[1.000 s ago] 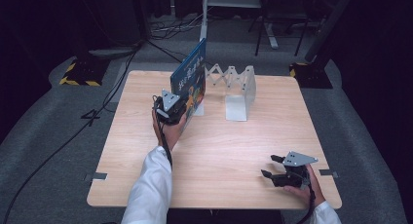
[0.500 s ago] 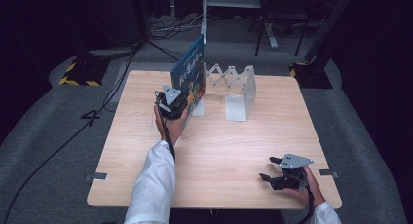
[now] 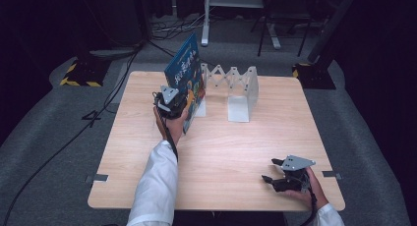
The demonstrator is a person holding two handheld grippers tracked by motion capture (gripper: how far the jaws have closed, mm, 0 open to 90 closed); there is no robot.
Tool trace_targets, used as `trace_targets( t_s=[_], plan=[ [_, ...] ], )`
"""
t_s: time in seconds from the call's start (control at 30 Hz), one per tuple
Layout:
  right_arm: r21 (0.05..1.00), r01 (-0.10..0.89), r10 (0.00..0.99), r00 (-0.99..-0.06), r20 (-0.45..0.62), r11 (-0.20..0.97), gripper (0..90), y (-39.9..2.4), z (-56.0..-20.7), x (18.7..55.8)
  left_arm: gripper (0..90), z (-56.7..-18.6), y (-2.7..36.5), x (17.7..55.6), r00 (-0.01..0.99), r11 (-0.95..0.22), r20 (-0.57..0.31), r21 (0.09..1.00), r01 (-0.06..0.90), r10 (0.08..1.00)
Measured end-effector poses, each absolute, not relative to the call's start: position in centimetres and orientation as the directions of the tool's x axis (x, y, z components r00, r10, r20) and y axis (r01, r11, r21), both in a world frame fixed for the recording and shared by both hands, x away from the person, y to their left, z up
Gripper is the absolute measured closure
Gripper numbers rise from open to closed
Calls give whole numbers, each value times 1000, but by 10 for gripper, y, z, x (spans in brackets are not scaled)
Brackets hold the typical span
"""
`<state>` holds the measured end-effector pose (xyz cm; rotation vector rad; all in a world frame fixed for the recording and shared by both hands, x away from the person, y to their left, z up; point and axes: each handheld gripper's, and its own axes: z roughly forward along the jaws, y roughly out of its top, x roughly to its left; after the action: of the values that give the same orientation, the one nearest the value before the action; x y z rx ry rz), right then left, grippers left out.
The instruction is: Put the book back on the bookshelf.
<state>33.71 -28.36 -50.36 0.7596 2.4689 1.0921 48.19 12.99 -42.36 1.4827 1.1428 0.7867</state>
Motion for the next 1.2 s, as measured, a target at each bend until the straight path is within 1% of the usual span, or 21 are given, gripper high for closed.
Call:
trace_targets(
  t_s=[0.07, 0.17, 0.23, 0.4, 0.57, 0.67, 0.87, 1.0, 1.2],
  plan=[
    [756, 335, 592, -801, -85, 562, 251, -284, -504, 337, 778, -424, 130, 480, 321, -7, -76, 969, 248, 944],
    [757, 336, 592, -801, -83, 561, 251, -284, -504, 337, 766, -426, 133, 479, 312, -8, -77, 965, 262, 947],
    [757, 337, 592, -802, -82, 560, 251, -284, -504, 338, 763, -427, 135, 478, 319, -6, -80, 965, 261, 944],
    [756, 338, 592, -802, -81, 561, 251, -284, -504, 338, 753, -429, 134, 472, 324, -43, -46, 964, 261, 945],
    [756, 341, 594, -801, -77, 559, 250, -284, -504, 338, 734, -432, 134, 467, 336, -54, -39, 963, 264, 941],
    [756, 344, 595, -800, -74, 557, 249, -284, -504, 339, 712, -434, 132, 465, 344, -94, -1, 961, 260, 939],
    [756, 348, 596, -800, -70, 555, 248, -284, -504, 339, 688, -437, 132, 461, 352, -104, 4, 958, 267, 936],
    [756, 348, 596, -800, -69, 554, 248, -284, -504, 339, 682, -438, 134, 460, 358, -96, -8, 958, 270, 934],
    [756, 348, 596, -800, -69, 554, 248, -284, -504, 339, 679, -440, 137, 459, 361, -108, 2, 956, 272, 933]
  ],
)
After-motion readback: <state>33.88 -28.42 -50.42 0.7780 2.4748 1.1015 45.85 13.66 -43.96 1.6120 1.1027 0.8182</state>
